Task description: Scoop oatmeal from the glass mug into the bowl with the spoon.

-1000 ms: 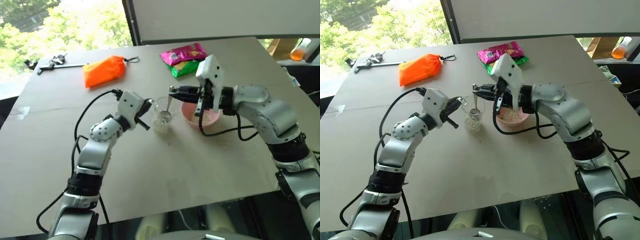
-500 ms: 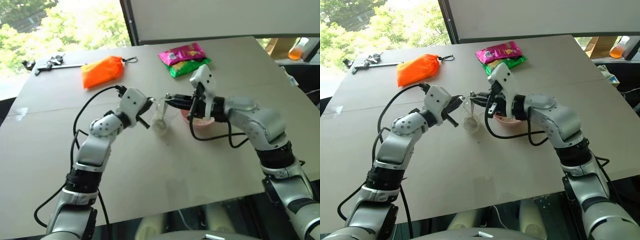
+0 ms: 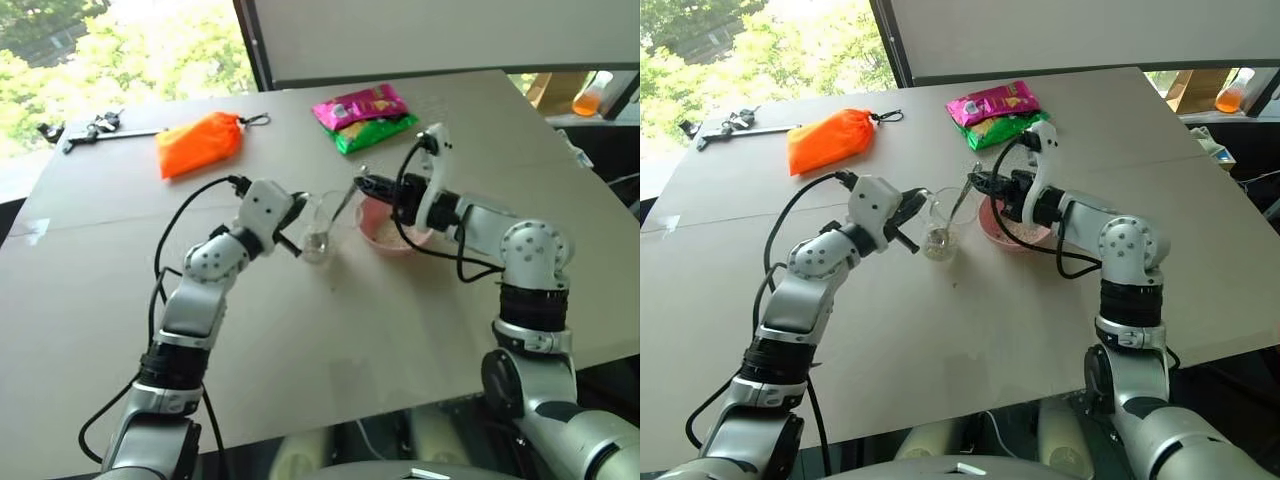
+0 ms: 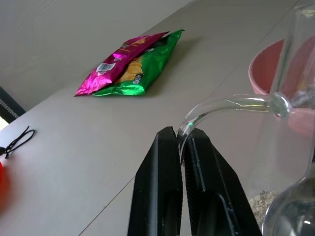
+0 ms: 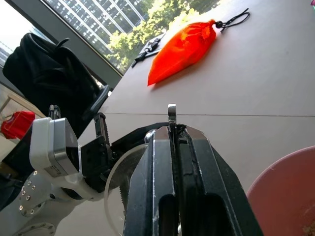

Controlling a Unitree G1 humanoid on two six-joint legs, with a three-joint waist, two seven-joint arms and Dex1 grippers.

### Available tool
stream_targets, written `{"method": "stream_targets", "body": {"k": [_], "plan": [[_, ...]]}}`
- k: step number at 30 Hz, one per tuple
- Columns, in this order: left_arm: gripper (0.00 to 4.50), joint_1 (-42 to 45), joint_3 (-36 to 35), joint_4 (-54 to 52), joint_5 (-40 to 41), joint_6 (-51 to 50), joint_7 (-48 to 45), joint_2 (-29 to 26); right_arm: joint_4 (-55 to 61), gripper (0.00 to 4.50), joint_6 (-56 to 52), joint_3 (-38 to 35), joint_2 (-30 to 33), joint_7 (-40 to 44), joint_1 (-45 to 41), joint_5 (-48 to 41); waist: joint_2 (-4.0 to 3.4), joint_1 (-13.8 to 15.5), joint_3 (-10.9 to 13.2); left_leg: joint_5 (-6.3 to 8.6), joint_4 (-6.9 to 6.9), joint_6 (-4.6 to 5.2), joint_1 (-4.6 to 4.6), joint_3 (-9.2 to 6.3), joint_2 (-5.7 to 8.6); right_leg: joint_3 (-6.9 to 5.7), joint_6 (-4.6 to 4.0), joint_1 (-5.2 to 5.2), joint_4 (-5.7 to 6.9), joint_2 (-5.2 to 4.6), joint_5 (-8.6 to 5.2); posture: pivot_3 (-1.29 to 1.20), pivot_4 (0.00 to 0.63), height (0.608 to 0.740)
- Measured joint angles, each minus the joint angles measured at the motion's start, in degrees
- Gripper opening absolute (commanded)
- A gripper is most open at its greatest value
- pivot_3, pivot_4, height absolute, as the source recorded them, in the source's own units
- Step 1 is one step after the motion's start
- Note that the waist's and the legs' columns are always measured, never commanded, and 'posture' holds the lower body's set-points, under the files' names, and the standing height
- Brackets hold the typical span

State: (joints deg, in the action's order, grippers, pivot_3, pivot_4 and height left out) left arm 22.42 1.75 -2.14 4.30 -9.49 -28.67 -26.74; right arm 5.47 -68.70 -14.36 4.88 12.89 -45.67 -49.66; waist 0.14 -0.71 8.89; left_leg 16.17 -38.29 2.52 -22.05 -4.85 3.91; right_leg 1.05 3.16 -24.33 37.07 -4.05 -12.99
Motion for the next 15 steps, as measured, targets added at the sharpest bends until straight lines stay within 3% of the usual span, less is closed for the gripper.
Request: {"method": "stream_targets", "body": {"k": [15], "plan": [[0.01, -4.1, -5.2, 6.8, 4.9, 11.1, 1.4, 7.6, -0.5, 0.00, -5.0, -12.4, 1.0, -12.6, -1.9, -14.8, 0.00, 0.1, 0.0, 0.00, -0.01, 0.02, -0.05, 0.01, 0.00, 0.01, 0.00, -0.01, 0.00, -0.02, 0.00, 0.00, 0.150, 0.740]]}}
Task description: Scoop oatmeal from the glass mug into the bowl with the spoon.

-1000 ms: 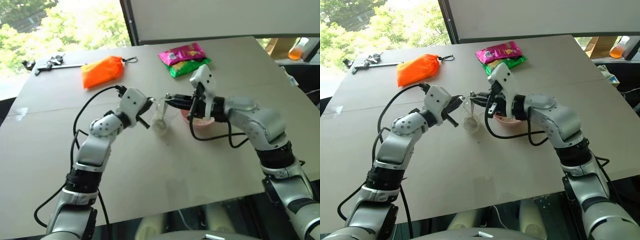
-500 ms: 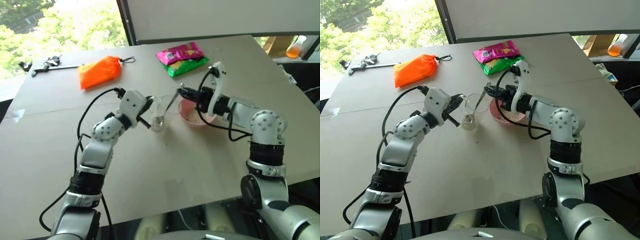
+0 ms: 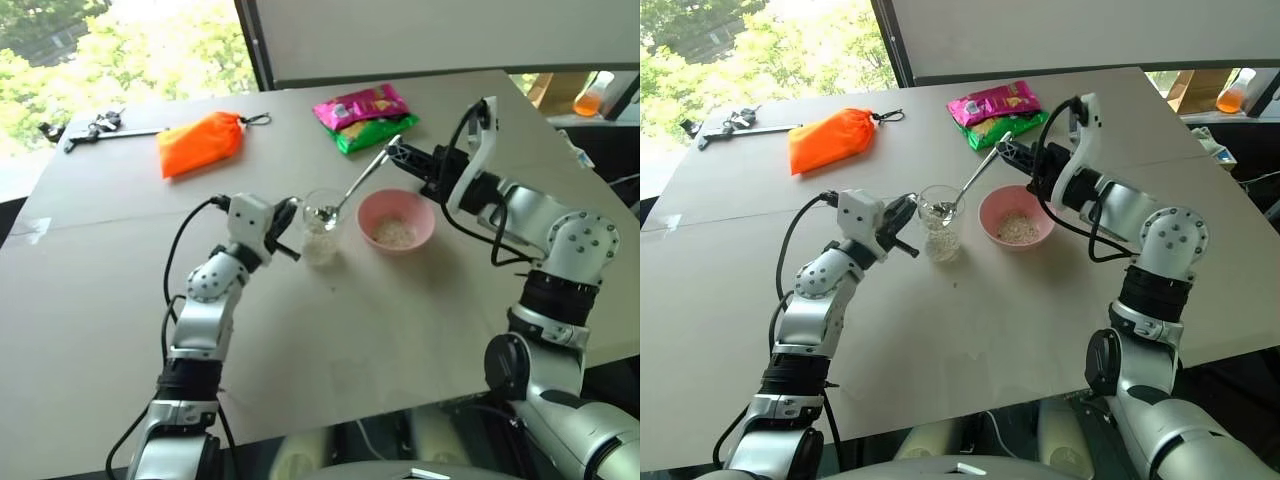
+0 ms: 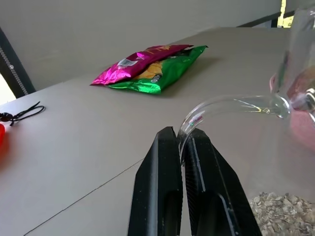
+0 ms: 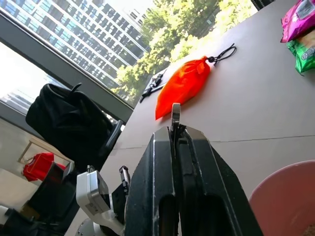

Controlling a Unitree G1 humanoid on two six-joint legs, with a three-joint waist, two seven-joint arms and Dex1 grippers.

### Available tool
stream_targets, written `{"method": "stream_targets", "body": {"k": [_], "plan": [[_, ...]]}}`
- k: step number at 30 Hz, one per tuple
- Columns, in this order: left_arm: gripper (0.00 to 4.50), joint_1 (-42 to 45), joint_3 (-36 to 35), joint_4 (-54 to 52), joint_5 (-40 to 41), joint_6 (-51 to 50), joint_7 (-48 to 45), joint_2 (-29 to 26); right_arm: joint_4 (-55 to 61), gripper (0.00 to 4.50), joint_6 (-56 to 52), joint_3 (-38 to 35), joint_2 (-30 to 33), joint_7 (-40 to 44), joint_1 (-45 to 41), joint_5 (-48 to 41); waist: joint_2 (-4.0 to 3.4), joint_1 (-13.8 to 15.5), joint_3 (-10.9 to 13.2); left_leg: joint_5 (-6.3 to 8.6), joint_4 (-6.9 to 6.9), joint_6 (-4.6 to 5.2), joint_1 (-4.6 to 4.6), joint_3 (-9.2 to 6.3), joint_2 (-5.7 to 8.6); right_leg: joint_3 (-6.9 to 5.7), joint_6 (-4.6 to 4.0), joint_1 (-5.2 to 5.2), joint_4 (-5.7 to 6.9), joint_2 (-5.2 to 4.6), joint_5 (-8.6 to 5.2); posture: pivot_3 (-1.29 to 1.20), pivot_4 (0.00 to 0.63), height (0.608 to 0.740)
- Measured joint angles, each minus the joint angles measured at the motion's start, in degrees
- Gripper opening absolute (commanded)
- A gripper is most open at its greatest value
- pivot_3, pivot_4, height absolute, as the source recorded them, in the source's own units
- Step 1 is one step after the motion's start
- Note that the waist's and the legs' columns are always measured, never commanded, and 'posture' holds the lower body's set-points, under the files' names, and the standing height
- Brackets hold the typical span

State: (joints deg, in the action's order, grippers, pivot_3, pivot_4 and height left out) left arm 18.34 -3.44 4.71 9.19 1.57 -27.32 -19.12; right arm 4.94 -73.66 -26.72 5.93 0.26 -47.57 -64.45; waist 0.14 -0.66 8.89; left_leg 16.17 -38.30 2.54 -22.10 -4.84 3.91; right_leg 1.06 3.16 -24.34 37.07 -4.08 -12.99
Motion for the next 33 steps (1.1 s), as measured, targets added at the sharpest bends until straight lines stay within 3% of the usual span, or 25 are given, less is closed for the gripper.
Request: {"method": "stream_targets", "body": {"k": [10, 33], "plan": [[0.01, -0.7, -0.2, 4.7, -0.1, 9.3, 1.1, 4.9, -3.6, 0.00, 1.9, -3.1, 0.7, -11.9, 0.0, -11.6, 0.00, -0.1, 0.0, -0.01, -0.06, 0.01, -0.44, 0.10, 0.00, 0.07, 0.00, -0.50, 0.17, 0.01, 0.00, 0.00, 0.150, 0.740], [0.01, 2.7, -0.6, 11.8, -0.4, 13.9, 3.3, 6.6, -5.2, 0.00, 15.1, 1.0, 8.9, -21.4, 0.1, -31.0, 0.01, -0.1, 0.0, -0.02, -0.18, 0.03, -0.47, 0.22, 0.00, 0.15, 0.00, -0.58, 0.40, 0.03, 0.00, 0.00, 0.150, 0.740]]}}
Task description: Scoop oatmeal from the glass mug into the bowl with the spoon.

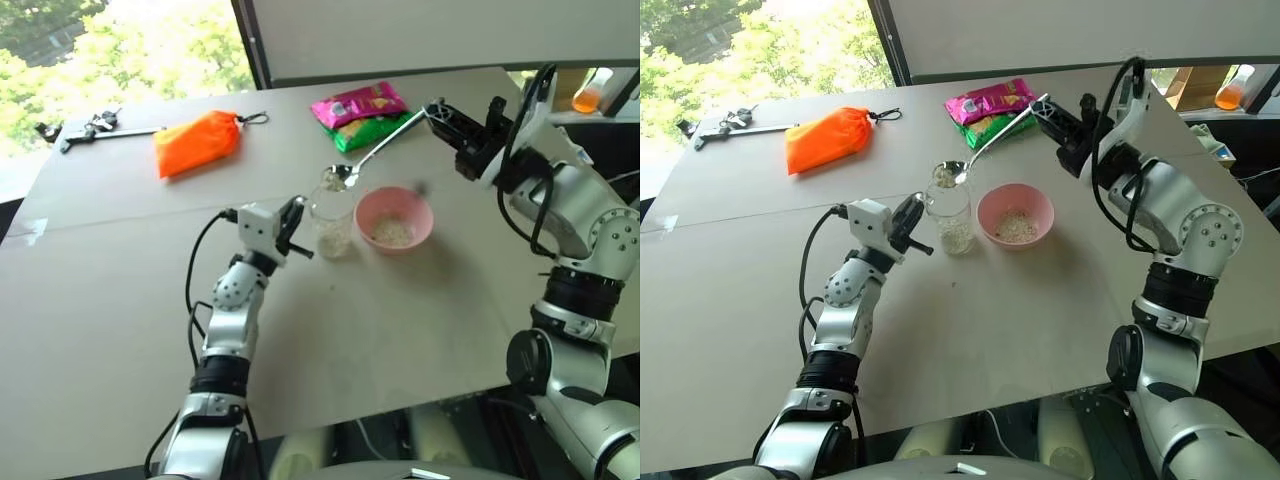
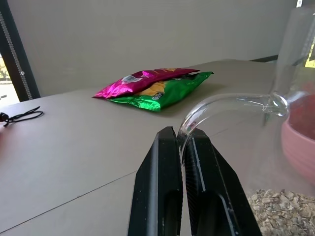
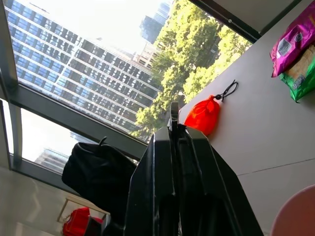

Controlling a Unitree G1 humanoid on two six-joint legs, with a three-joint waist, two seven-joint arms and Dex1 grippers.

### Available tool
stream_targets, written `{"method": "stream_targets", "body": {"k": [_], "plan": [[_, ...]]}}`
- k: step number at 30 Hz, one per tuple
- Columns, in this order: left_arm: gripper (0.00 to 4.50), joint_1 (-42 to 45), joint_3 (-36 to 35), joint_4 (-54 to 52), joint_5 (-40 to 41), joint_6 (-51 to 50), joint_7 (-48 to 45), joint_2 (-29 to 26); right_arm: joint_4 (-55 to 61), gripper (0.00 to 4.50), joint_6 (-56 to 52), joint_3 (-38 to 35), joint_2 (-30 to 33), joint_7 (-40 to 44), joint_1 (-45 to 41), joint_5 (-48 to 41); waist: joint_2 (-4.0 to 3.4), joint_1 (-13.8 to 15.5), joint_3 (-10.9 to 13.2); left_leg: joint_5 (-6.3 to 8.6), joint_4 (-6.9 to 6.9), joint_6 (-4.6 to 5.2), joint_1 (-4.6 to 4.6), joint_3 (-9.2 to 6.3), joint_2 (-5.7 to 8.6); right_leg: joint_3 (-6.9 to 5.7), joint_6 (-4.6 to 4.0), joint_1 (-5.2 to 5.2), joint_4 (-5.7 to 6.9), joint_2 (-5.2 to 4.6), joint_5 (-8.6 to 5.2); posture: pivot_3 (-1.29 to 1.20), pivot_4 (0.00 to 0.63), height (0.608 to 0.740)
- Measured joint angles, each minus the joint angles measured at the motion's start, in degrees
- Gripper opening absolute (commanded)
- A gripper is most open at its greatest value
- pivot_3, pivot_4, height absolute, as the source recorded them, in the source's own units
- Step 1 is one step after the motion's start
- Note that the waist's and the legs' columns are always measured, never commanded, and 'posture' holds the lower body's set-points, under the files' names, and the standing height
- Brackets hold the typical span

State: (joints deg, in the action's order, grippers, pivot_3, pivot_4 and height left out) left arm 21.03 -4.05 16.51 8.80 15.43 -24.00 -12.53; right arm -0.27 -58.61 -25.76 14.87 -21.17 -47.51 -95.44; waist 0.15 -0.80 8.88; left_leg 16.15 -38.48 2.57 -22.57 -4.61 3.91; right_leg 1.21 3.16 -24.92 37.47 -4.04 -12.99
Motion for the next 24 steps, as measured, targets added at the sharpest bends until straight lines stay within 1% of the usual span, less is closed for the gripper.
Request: {"method": "stream_targets", "body": {"k": [4, 7, 9, 14, 17, 21, 24], "plan": [[0.01, -0.1, -0.7, 0.0, 0.3, 0.0, 0.2, -1.0, -0.3, 0.00, 1.5, -0.2, 4.4, 0.0, 1.2, -0.7, 0.00, 0.0, 0.0, 0.00, 0.00, 0.00, 0.00, 0.01, -0.02, 0.02, 0.00, 0.00, 0.00, 0.02, 0.00, 0.00, 0.150, 0.740], [0.01, -0.7, -1.9, 0.0, 0.9, 0.0, 0.6, -2.1, -0.5, 0.00, 1.4, 0.1, 9.1, 3.1, 4.5, 1.2, 0.01, -0.1, 0.0, 0.00, 0.00, 0.01, 0.01, 0.09, -0.05, 0.09, 0.00, -0.01, 0.00, 0.03, 0.00, 0.00, 0.150, 0.740], [0.01, -1.0, -2.8, 0.0, 1.2, -0.1, 0.8, -2.8, -0.7, 0.00, 1.4, 0.6, 10.0, 4.9, 6.1, 3.0, 0.01, -0.4, 0.0, 0.01, 0.01, 0.02, 0.05, 0.16, -0.07, 0.17, 0.00, -0.02, 0.06, 0.04, 0.00, 0.00, 0.150, 0.740], [0.01, -1.1, -3.1, 0.1, 1.4, -0.1, 1.2, -3.4, -0.7, 0.00, 1.2, 6.0, 11.4, 11.0, 8.5, 10.8, 0.01, -0.3, 0.0, 0.01, -0.02, 0.03, 0.08, 0.20, -0.07, 0.19, 0.00, -0.02, 0.16, 0.04, 0.00, 0.00, 0.150, 0.740], [0.01, -1.1, -3.2, 0.1, 1.5, -0.4, 1.3, -3.6, 3.8, 0.00, 5.4, 17.1, 17.1, 22.8, 8.7, 27.7, 0.01, -0.1, 0.0, 0.01, -0.05, 0.02, 0.03, 0.20, -0.05, 0.16, 0.01, -0.08, 0.13, 0.05, 0.00, 0.00, 0.150, 0.740], [0.01, -1.1, -3.2, 0.0, 1.5, -0.6, 1.4, -3.6, 8.7, 0.00, 12.0, 26.3, 21.3, 34.8, 8.1, 41.7, 0.01, -0.1, 0.0, 0.00, -0.05, 0.01, -0.01, 0.21, -0.05, 0.18, 0.01, -0.17, 0.15, 0.06, 0.00, 0.00, 0.150, 0.740], [0.01, -1.1, -3.3, -0.1, 1.5, -1.0, 1.6, -3.6, 12.7, 0.00, 18.0, 32.1, 25.2, 43.6, 5.6, 52.1, 0.02, -0.1, 0.0, 0.00, -0.07, 0.00, -0.02, 0.21, -0.05, 0.18, 0.01, -0.17, 0.15, 0.06, 0.00, 0.00, 0.150, 0.740]]}}
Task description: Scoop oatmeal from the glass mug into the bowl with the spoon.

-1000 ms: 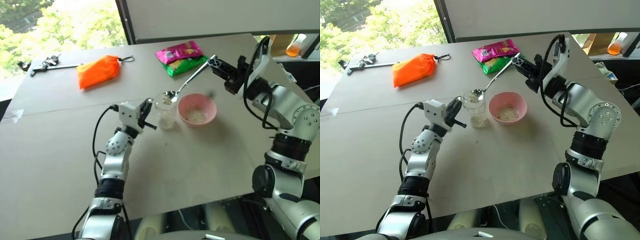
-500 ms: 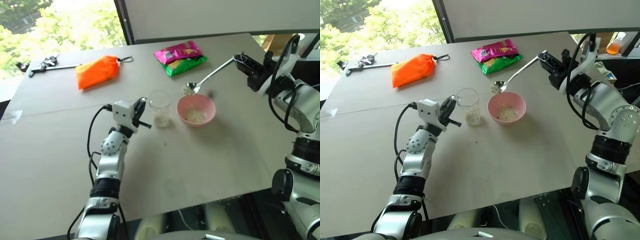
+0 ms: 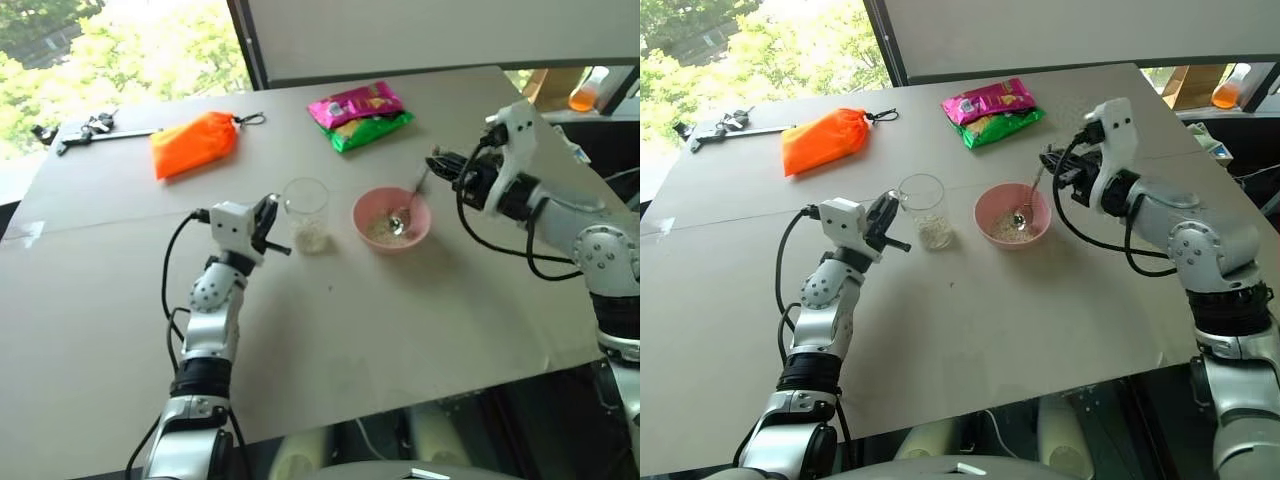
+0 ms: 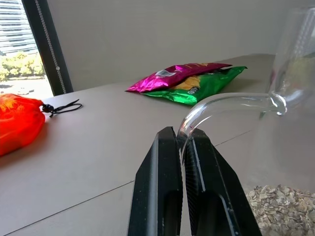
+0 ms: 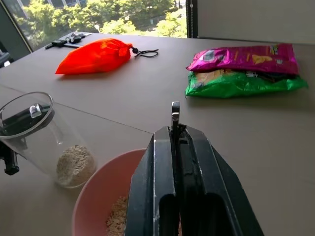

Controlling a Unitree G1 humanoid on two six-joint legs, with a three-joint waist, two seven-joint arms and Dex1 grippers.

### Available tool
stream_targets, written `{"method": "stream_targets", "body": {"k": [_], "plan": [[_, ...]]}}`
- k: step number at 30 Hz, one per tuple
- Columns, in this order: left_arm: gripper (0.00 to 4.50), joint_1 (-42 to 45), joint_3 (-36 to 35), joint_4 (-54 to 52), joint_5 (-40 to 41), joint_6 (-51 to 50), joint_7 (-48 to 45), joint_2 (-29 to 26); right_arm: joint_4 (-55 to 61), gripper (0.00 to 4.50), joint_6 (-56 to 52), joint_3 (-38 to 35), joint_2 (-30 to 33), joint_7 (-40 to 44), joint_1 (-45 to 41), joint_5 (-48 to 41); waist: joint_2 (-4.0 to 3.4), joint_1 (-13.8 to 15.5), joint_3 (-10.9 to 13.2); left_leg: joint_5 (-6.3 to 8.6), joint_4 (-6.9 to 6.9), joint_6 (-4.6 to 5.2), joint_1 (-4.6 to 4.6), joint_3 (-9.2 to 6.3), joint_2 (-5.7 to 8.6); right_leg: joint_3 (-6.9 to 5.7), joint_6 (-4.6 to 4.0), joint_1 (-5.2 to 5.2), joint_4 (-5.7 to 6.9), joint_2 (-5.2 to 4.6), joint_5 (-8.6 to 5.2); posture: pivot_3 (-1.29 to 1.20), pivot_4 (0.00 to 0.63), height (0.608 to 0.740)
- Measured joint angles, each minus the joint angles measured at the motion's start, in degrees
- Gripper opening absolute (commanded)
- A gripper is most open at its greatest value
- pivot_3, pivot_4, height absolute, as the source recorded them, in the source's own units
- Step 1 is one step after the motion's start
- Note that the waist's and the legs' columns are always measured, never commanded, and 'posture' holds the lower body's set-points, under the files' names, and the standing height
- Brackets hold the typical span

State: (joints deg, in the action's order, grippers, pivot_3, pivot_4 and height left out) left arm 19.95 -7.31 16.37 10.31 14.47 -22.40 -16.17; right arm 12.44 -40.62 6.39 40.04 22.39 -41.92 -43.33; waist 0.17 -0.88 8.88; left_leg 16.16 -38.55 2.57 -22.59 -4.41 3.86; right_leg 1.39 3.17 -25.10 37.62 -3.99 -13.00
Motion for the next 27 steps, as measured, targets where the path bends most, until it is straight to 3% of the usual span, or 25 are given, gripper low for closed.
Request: {"method": "stream_targets", "body": {"k": [6, 8, 12, 17, 21, 27], "plan": [[0.01, 0.0, 0.1, 0.0, 0.0, -0.2, 0.1, 0.0, 3.7, 0.00, 7.7, 3.7, 1.0, 9.4, -3.2, 11.1, 0.03, 0.2, 0.0, 0.00, 0.00, -0.01, 0.00, -0.02, 0.00, -0.01, 0.00, 0.00, -0.01, -0.02, 0.00, 0.00, 0.150, 0.740], [0.01, 0.1, 0.1, 0.0, 0.0, -0.2, 0.1, 0.0, 3.7, 0.00, 6.8, 2.5, -0.4, 9.7, -3.2, 11.0, 0.08, 0.2, 0.0, 0.00, -0.01, -0.01, 0.00, -0.02, 0.00, 0.00, 0.00, 0.00, -0.01, -0.03, 0.00, 0.00, 0.150, 0.740], [0.01, 0.1, 0.2, 0.0, 0.0, -0.3, 0.1, 0.1, 0.1, 0.00, 1.3, -6.2, -7.7, 4.7, -3.1, 4.6, 0.10, 0.3, 0.0, 0.00, -0.01, -0.02, 0.00, -0.05, 0.01, 0.03, -0.01, 0.00, 0.01, -0.06, 0.01, 0.00, 0.150, 0.740], [0.01, 0.1, 0.0, 0.0, 0.0, -0.2, 0.3, 0.2, -4.0, 0.00, -7.8, -18.6, -18.6, -7.8, -11.1, -9.4, 0.07, 0.0, 0.0, -0.04, 0.05, -0.08, -0.06, -0.02, 0.00, 0.09, -0.02, -0.17, 0.13, -0.03, 0.00, 0.00, 0.150, 0.740], [0.01, 0.1, 0.1, 0.0, 0.0, -0.2, 0.3, 0.6, -1.5, 0.00, -10.7, -17.4, -23.1, -10.2, -13.4, -13.4, 0.09, 0.1, -0.1, -0.04, 0.04, -0.07, -0.07, -0.03, 0.03, 0.07, -0.02, -0.13, 0.09, -0.06, 0.00, 0.00, 0.150, 0.740], [0.01, -0.2, 0.1, -0.2, 0.0, -0.2, 0.7, 0.8, -1.3, 0.00, -11.3, -8.9, -26.9, -9.1, -9.5, -10.1, 0.09, 0.1, -0.1, -0.04, 0.00, -0.07, -0.07, -0.04, 0.05, 0.04, -0.02, -0.14, 0.17, -0.06, 0.00, 0.00, 0.150, 0.740]]}}
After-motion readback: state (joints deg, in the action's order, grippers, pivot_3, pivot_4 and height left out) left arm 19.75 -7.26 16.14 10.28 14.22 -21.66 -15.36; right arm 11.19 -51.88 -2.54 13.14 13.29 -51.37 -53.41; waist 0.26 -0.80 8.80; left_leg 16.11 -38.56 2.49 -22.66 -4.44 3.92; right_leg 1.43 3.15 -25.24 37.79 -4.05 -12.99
